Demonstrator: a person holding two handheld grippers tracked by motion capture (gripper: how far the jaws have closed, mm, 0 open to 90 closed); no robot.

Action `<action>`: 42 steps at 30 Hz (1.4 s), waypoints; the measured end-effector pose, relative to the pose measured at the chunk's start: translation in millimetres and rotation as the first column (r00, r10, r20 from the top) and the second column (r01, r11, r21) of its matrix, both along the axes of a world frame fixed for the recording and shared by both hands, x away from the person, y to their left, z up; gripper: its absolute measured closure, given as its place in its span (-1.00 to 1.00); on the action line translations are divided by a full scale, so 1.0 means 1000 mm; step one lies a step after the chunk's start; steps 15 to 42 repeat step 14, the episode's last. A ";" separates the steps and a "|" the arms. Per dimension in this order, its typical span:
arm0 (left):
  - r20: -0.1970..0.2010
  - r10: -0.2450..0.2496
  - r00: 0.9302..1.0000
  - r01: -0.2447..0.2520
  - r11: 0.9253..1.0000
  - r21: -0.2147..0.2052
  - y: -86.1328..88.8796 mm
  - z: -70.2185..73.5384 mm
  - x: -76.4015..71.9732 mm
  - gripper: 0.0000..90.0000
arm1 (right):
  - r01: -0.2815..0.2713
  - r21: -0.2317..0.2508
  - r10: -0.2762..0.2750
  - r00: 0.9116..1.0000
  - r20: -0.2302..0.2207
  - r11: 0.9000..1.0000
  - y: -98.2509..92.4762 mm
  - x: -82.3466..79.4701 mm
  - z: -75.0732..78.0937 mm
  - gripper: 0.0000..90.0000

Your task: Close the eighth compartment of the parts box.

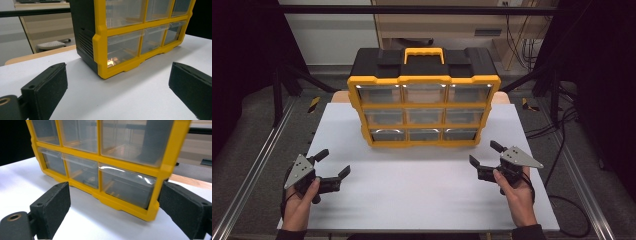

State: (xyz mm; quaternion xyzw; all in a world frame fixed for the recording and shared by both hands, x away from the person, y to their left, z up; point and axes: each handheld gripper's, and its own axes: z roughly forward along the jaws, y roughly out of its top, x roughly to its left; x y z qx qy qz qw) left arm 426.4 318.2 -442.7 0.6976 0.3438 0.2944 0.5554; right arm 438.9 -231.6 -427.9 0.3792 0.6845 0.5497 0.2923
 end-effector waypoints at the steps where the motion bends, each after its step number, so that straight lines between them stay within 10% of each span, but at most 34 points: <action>1: -0.001 0.000 1.000 0.000 1.000 0.001 0.001 0.000 0.000 -0.96 | 0.002 -0.003 -0.002 1.000 0.000 1.000 -0.002 -0.001 -0.001 -0.77; 42: -0.018 -0.027 0.999 0.027 1.000 0.011 0.001 -0.004 0.000 -0.96 | 0.006 0.004 -0.007 0.999 0.036 1.000 -0.018 -0.008 -0.016 -0.88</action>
